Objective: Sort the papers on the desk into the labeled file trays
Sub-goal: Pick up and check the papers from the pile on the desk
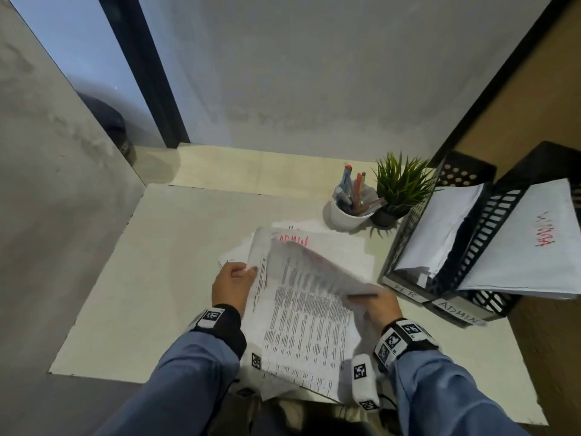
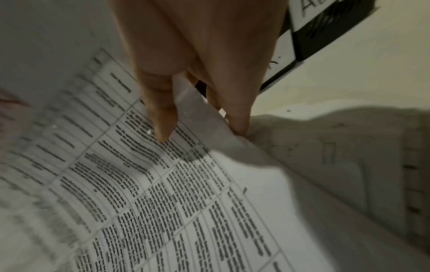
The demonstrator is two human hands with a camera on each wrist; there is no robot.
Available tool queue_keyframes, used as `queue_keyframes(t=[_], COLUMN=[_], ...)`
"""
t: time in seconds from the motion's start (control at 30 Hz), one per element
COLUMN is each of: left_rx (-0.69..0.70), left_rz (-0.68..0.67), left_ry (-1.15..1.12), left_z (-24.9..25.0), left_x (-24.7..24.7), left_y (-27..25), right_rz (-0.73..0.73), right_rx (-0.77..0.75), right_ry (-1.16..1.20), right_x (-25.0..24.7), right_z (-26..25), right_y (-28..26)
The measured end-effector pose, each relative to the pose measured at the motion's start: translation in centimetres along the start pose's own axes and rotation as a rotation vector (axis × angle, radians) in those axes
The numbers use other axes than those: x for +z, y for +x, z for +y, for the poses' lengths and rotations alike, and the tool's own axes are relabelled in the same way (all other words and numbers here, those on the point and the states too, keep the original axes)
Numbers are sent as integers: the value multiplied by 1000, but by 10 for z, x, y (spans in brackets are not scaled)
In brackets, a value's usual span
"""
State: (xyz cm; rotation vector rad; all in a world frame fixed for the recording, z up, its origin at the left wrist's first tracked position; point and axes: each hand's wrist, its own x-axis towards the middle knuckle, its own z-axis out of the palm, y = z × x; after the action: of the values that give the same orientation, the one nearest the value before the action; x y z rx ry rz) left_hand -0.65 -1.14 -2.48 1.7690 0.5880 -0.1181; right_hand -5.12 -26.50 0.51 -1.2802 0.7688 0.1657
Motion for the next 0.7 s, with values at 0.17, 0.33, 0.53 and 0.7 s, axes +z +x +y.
queue_keyframes(t=[0.17, 0.33, 0.53, 0.7], left_rx=[35, -193, -86, -94], left_rz=[46, -207, -372, -260], left_ry=[140, 123, 313, -9], left_z=[2, -4, 0, -6], left_x=[9, 29, 33, 22], left_y=[0, -8, -15, -2], right_rz=[-56, -148, 144, 190], right_rx=[73, 75, 105, 77], right_ry=[40, 75, 33, -211], right_x=[-20, -27, -26, -30], right_z=[13, 18, 22, 3], right_y=[18, 17, 23, 14])
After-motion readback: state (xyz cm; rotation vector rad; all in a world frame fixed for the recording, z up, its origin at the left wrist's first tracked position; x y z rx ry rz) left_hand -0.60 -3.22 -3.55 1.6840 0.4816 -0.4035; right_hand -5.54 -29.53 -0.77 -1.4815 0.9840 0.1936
